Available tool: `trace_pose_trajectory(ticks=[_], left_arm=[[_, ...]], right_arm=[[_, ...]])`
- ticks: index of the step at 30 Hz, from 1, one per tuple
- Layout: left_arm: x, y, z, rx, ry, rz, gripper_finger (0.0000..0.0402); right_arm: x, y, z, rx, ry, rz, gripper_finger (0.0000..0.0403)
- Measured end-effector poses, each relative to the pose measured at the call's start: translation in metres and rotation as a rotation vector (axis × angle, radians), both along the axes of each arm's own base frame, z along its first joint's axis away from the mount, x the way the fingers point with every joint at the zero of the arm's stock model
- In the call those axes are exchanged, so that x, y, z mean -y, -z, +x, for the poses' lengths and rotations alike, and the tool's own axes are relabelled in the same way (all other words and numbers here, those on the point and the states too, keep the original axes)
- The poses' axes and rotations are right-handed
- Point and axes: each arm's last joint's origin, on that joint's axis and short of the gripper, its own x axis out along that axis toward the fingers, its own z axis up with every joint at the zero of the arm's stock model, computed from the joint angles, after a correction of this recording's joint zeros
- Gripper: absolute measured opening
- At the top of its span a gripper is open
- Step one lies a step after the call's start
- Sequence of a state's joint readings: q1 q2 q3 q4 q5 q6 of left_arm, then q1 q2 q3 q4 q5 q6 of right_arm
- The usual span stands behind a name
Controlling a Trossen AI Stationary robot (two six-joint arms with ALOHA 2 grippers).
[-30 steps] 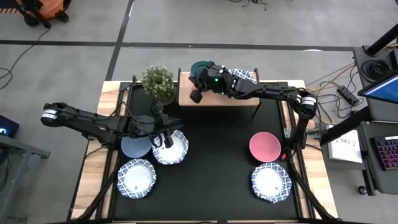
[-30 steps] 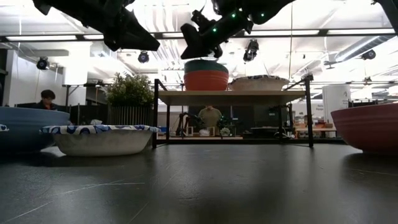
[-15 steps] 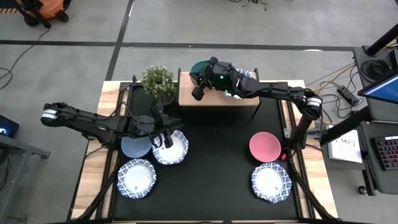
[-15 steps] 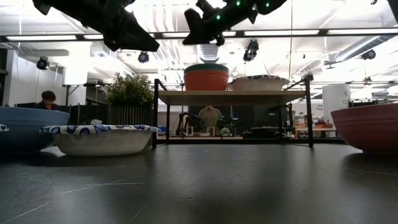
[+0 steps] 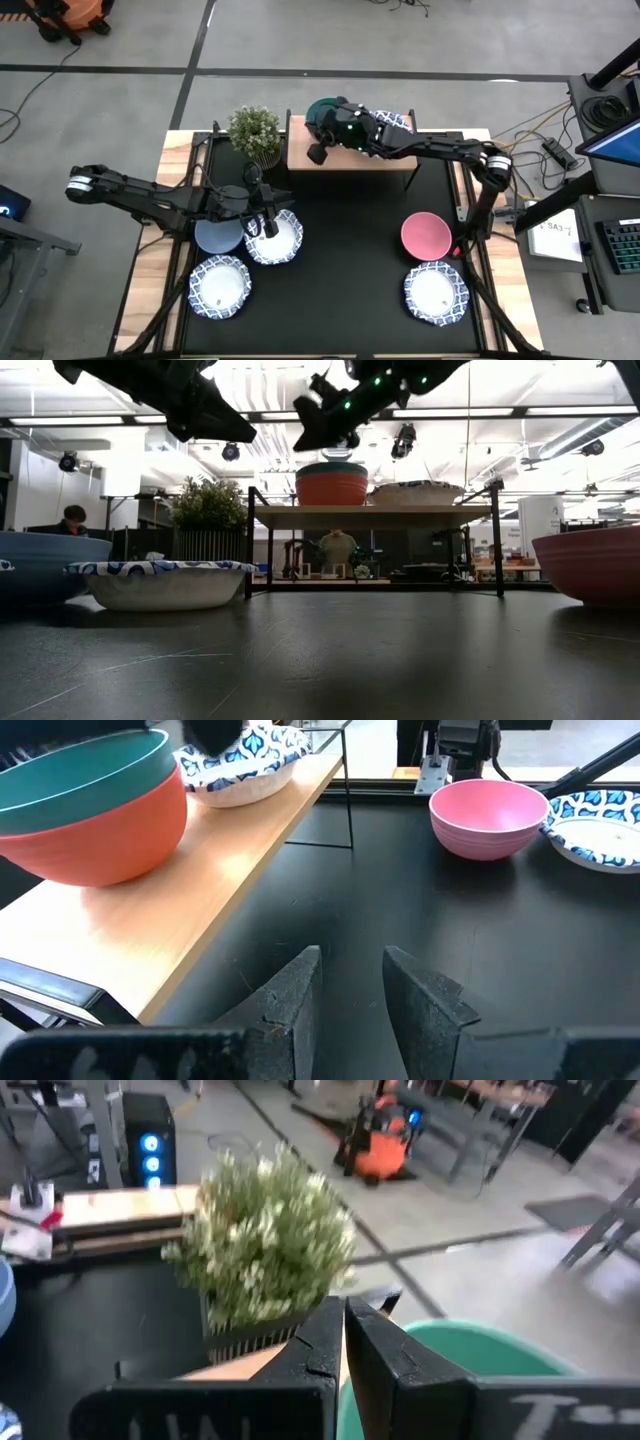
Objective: Place and stack bowls onto a shelf
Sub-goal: Stack the green bowl on top of the orange bowl on the shelf, then stack the white patterned bowl on top of the white patterned bowl on the shelf
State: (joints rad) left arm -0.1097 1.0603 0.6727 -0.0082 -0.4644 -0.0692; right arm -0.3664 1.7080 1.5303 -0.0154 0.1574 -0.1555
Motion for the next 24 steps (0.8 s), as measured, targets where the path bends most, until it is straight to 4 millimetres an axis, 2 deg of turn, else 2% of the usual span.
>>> trace_pose_trajectory(ticks=[5,8,11,14,16,20,24], left_arm=[[0.0,0.0,0.0,-0.001,0.001,0.0,0.0094],[0.0,0.0,0.0,-0.001,0.001,0.0,0.0094],[0.0,0.0,0.0,-0.006,0.001,0.0,0.0094],[0.0,0.002,-0.001,-0.021,0.0,-0.002,0.0094],[0.0,0.003,-0.001,-0.031,-0.006,-0.017,0.0094],[0.0,0.004,-0.002,-0.022,-0.019,-0.053,0.0094],[0.001,0.004,-0.001,-0.005,-0.012,-0.12,0.0094]], right_arm=[[0.011,-0.021,-0.02,0.042,0.04,-0.029,0.0009],[0.028,-0.016,-0.029,0.034,0.074,-0.013,0.0009],[0.042,-0.002,-0.035,0.065,0.06,0.032,0.0009],[0.047,0.005,-0.042,0.065,0.011,0.085,0.0009],[0.04,-0.002,-0.05,0.085,-0.071,0.098,0.0009],[0.007,-0.027,-0.067,0.153,-0.25,0.104,0.0009],[-0.039,-0.024,-0.085,0.101,-0.357,0.135,0.0009]])
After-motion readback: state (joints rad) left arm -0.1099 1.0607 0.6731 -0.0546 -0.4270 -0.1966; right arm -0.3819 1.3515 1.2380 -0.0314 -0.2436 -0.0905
